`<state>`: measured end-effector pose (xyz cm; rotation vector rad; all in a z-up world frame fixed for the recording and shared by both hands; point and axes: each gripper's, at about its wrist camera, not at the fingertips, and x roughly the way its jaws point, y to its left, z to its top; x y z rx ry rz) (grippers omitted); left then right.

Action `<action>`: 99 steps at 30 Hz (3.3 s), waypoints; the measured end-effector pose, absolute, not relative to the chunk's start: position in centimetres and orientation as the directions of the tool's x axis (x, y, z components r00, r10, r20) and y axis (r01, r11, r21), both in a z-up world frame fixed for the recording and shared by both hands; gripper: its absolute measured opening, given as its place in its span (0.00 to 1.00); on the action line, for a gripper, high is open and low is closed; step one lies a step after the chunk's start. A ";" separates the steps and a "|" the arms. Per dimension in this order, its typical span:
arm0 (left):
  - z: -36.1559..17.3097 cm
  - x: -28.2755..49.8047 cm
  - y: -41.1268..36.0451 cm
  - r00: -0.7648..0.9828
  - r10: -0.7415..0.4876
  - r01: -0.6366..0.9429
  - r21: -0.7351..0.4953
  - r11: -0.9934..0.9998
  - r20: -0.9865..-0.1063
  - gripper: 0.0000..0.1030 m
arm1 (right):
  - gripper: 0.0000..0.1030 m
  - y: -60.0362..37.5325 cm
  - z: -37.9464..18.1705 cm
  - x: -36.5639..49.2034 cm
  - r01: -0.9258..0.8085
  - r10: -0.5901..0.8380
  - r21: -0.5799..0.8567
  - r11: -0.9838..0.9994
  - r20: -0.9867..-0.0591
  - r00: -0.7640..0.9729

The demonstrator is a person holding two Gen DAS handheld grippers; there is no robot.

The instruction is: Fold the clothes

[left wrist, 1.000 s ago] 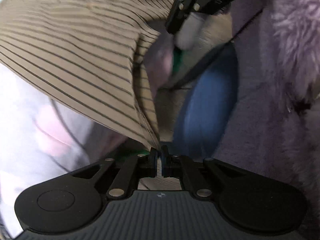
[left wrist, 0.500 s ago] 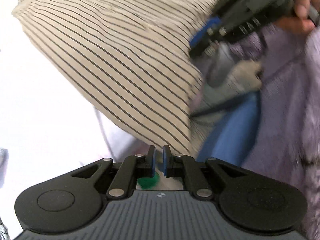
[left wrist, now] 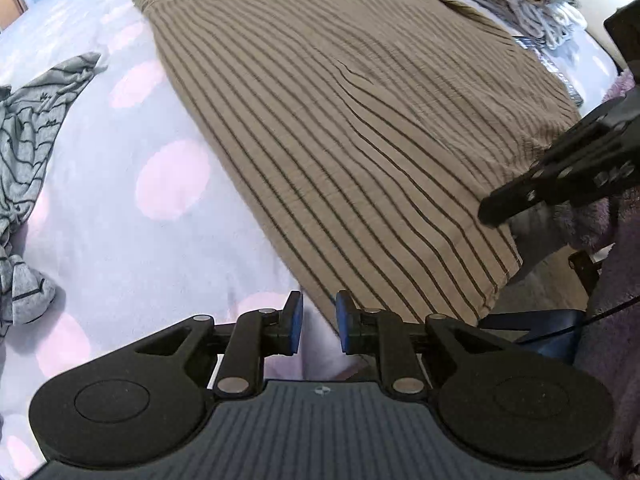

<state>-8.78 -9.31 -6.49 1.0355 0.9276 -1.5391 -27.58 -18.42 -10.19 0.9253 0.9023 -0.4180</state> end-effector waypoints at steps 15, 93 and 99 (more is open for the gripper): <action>-7.0 -10.3 -10.8 -0.146 -0.312 0.978 -0.089 -0.189 -0.939 0.17 | 0.00 -19.3 -14.1 -27.6 0.740 0.077 0.382 0.554 -0.908 0.411; -4.6 -11.9 -24.9 -0.007 -0.398 0.998 0.020 -0.063 -0.918 0.17 | 0.30 -30.9 -8.2 -39.1 0.107 -0.154 -0.141 0.984 -0.980 0.124; -4.7 -12.0 -24.7 -0.001 -0.396 0.998 0.025 -0.059 -0.918 0.17 | 0.32 -32.7 -8.8 -40.5 0.212 -0.119 -0.098 0.972 -0.989 0.089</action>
